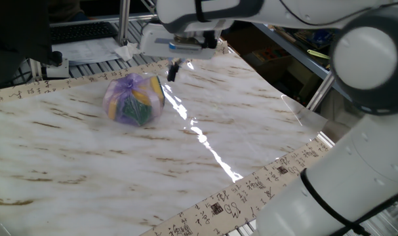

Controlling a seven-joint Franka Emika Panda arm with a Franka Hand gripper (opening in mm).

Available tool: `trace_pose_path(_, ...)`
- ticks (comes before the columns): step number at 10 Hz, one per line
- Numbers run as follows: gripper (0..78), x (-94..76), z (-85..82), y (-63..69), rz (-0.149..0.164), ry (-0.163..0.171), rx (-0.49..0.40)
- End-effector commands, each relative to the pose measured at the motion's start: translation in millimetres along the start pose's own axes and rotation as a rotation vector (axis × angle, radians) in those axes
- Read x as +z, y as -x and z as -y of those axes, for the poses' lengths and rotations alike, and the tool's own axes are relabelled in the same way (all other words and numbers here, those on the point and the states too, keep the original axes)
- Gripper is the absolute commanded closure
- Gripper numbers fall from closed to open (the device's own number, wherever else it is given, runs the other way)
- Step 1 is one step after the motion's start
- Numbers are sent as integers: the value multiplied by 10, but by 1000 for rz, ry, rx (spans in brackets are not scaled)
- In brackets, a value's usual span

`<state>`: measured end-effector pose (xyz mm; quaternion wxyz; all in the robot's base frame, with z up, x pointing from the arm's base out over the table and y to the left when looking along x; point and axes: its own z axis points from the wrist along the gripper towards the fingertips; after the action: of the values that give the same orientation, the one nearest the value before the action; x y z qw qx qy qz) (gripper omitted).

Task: Pick up a bag of things

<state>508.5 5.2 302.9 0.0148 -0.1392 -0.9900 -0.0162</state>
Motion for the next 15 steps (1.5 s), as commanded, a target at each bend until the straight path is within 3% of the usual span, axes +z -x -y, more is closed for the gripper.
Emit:
trace_pose_path(1,776,95,-495,618,-14,3,182)
trace_pose_path(2,776,107,-524,659,-14,3,188)
trace_pose_path(5,776,277,-662,973,-8,3,208)
trace_pose_path(9,776,421,-602,1292,-8,8,172)
trace_pose_path(12,776,544,-631,1419,4,10,175)
trace_pose_path(15,776,633,-657,1456,11,8,180)
